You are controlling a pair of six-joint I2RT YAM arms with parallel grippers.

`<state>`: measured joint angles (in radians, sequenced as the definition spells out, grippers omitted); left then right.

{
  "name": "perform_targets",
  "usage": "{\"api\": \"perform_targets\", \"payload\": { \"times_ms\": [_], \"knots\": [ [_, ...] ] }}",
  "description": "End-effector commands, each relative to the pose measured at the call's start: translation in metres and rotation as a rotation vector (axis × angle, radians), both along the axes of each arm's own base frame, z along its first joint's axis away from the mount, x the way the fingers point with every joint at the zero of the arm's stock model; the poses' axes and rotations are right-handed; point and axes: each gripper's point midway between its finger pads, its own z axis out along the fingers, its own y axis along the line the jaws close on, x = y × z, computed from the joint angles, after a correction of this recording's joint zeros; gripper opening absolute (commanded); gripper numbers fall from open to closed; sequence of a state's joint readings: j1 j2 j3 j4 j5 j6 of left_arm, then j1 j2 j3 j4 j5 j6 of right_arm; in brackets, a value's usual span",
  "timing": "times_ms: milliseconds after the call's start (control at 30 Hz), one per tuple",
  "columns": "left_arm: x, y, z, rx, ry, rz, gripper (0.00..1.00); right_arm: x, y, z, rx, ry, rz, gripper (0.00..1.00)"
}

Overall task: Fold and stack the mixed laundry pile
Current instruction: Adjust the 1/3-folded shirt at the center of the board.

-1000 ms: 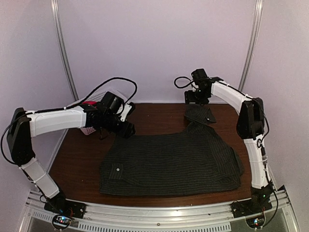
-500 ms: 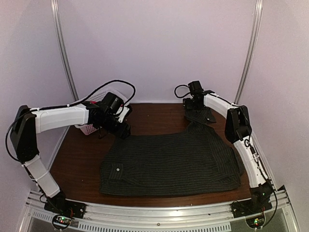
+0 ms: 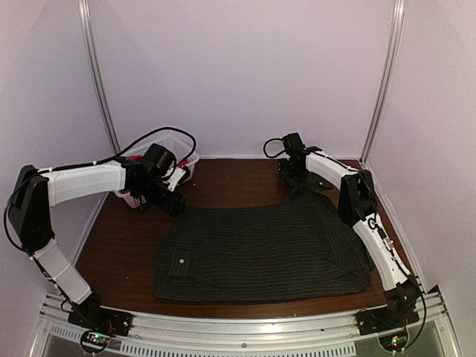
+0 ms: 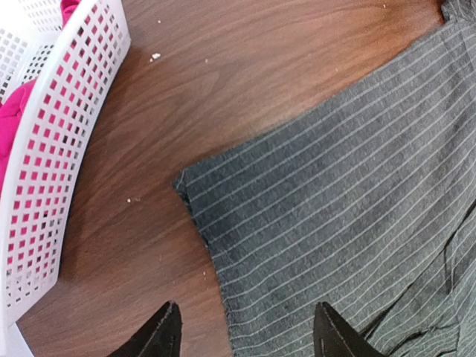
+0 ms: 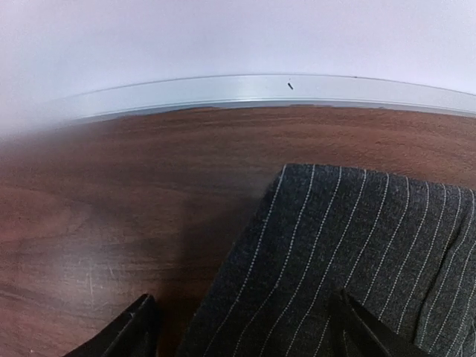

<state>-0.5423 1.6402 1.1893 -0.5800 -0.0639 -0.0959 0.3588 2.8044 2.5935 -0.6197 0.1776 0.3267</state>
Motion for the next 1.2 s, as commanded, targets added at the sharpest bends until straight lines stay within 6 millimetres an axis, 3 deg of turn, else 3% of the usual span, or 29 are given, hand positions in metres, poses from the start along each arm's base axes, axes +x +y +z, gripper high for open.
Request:
{"api": "perform_targets", "payload": {
  "times_ms": [0, 100, 167, 200, 267, 367, 400, 467, 533, 667, 800, 900, 967, 1067, 1167],
  "knots": [
    [-0.008, 0.010, 0.007, 0.018, -0.015, -0.003, 0.62, -0.030, -0.014, -0.038, -0.106, 0.164, -0.003, 0.73],
    [-0.009, 0.011, 0.013, 0.003, -0.012, 0.023, 0.62, -0.043, -0.022, -0.050, -0.165, 0.230, 0.025, 0.49],
    [-0.011, 0.008, 0.015, -0.022, -0.008, 0.027, 0.62, -0.043, -0.015, -0.042, -0.146, 0.227, 0.071, 0.24],
    [-0.011, 0.007, 0.014, -0.031, -0.005, 0.028, 0.62, -0.039, -0.007, -0.030, -0.111, 0.201, 0.096, 0.17],
    [-0.011, 0.006, 0.013, -0.042, 0.002, 0.035, 0.62, -0.025, 0.011, 0.007, 0.004, 0.110, 0.165, 0.12],
    [-0.008, 0.002, 0.018, -0.068, -0.009, 0.049, 0.62, -0.006, 0.035, 0.088, 0.169, -0.079, 0.276, 0.00],
    [-0.006, 0.002, 0.021, -0.079, -0.019, 0.054, 0.62, -0.003, 0.041, 0.114, 0.207, -0.134, 0.313, 0.00],
    [-0.002, -0.001, 0.028, -0.101, -0.044, 0.062, 0.62, -0.005, 0.051, 0.155, 0.240, -0.212, 0.400, 0.00],
    [0.004, -0.002, 0.034, -0.118, -0.063, 0.077, 0.63, -0.018, 0.063, 0.178, 0.260, -0.234, 0.505, 0.00],
    [0.015, -0.006, 0.042, -0.157, -0.090, 0.103, 0.63, -0.057, 0.084, 0.185, 0.290, -0.185, 0.704, 0.00],
    [0.022, -0.010, 0.046, -0.192, -0.104, 0.119, 0.63, -0.117, 0.100, 0.182, 0.263, -0.103, 0.918, 0.00],
    [0.025, -0.013, 0.045, -0.207, -0.106, 0.121, 0.63, -0.171, 0.097, 0.178, 0.236, -0.079, 1.016, 0.00],
    [0.025, -0.015, 0.043, -0.210, -0.101, 0.117, 0.63, -0.195, 0.080, 0.170, 0.190, -0.083, 0.988, 0.00],
    [0.027, -0.016, 0.040, -0.205, -0.093, 0.114, 0.63, -0.211, 0.036, 0.123, 0.050, 0.069, 0.818, 0.01],
    [0.028, -0.016, 0.039, -0.199, -0.092, 0.112, 0.63, -0.214, -0.017, 0.080, -0.075, 0.260, 0.579, 0.24]
  ]
}}
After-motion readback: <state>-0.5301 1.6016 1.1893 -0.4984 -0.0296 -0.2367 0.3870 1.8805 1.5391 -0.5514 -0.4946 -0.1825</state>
